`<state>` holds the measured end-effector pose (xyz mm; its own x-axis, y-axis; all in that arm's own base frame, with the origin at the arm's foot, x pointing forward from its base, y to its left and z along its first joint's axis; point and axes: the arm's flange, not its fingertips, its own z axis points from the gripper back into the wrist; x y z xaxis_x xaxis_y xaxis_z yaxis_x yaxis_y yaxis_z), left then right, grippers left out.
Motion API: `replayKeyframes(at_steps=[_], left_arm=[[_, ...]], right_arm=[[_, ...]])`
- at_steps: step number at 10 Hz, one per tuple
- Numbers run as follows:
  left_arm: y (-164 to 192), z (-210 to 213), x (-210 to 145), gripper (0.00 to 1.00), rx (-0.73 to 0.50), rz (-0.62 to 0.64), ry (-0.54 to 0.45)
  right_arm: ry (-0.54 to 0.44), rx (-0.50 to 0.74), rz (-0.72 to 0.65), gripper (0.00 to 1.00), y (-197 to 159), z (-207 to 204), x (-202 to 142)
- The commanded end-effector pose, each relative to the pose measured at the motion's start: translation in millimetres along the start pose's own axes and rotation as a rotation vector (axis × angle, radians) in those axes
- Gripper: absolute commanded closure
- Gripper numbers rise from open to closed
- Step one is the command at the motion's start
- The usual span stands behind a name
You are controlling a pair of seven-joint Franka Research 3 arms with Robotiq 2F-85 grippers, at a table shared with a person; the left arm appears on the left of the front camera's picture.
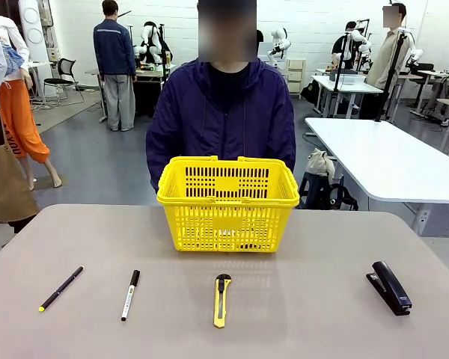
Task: Place the items the person wants into the basket.
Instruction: Pick up the item the person points to and place it in the Market Basket.
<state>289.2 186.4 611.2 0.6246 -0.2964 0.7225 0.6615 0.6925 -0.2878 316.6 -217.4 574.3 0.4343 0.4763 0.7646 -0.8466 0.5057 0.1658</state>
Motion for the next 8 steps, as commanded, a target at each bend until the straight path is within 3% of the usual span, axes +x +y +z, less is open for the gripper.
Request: replayKeyframes(at_steps=[1, 8], left_arm=[[0.4, 1.3, -0.1, 0.0, -0.008, -0.015, -0.016], [0.4, 1.3, -0.1, 0.0, -0.008, -0.015, -0.016]], right_arm=[[-0.018, 0.01, 0.019, 0.0, -1.0, 1.2, 0.5], [-0.018, 0.01, 0.019, 0.0, -1.0, 1.2, 0.5]])
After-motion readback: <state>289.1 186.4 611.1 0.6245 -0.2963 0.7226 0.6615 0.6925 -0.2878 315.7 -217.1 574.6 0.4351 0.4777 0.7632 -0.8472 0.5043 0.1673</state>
